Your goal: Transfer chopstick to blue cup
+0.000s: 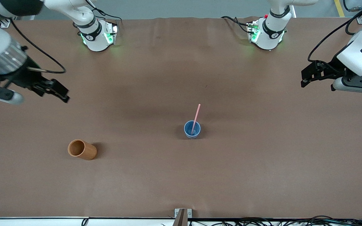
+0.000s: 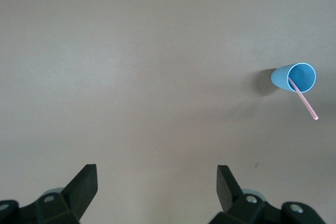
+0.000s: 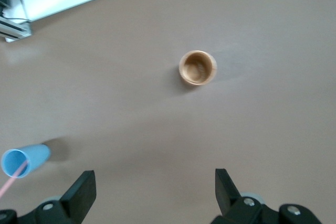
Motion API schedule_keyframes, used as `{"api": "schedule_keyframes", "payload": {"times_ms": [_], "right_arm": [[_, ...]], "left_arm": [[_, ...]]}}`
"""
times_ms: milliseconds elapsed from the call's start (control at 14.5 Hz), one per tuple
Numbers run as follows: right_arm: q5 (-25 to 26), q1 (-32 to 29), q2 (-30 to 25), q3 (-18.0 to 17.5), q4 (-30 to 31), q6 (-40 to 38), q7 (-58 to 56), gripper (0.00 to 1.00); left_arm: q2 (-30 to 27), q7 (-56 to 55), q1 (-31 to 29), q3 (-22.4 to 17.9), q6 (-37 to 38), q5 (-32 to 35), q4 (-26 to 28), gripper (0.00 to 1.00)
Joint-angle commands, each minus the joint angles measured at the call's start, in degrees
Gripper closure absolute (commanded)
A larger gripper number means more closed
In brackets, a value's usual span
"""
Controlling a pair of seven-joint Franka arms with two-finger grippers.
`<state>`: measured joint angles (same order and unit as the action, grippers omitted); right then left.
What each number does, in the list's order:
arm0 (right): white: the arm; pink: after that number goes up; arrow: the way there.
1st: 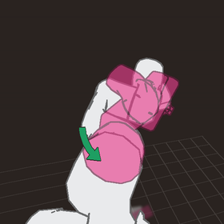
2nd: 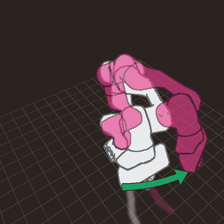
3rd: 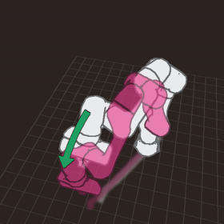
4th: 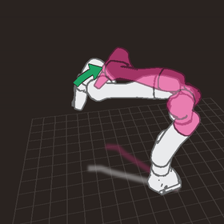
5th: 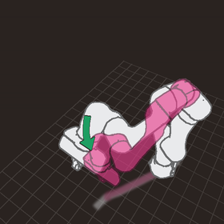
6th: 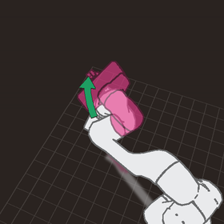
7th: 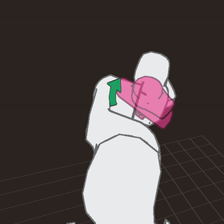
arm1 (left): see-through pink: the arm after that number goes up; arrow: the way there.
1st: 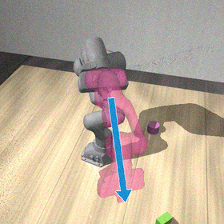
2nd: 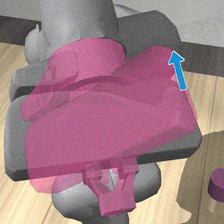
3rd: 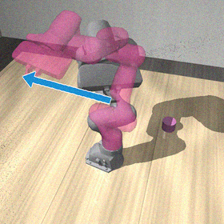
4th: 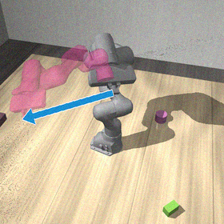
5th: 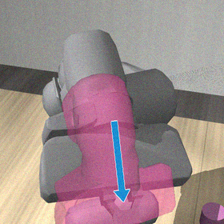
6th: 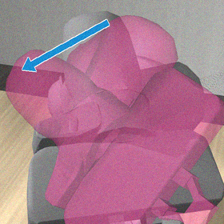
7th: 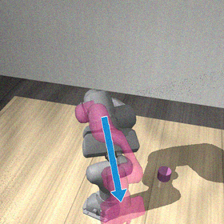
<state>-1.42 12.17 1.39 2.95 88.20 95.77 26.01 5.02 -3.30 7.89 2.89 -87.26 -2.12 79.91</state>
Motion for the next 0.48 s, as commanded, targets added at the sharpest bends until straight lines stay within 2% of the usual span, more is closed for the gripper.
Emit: {"api": "schedule_keyframes", "payload": {"times_ms": [0,208,415], "right_arm": [[1.0,-4.7,-8.3,-1.3,9.7,1.4,-4.9,0.0],[1.7,-8.0,-11.8,-1.2,11.1,-2.0,-9.0,0.0],[3.0,-10.4,-11.4,-1.2,6.0,-6.3,-13.3,0.0]], "left_arm": [[-0.2,0.7,-0.3,0.0,0.2,-0.9,0.1,0.0],[-0.3,0.7,-0.2,-0.1,0.2,-0.7,-0.3,0.0],[-0.2,0.7,0.0,-0.1,0.2,-0.7,-0.4,0.0]]}}
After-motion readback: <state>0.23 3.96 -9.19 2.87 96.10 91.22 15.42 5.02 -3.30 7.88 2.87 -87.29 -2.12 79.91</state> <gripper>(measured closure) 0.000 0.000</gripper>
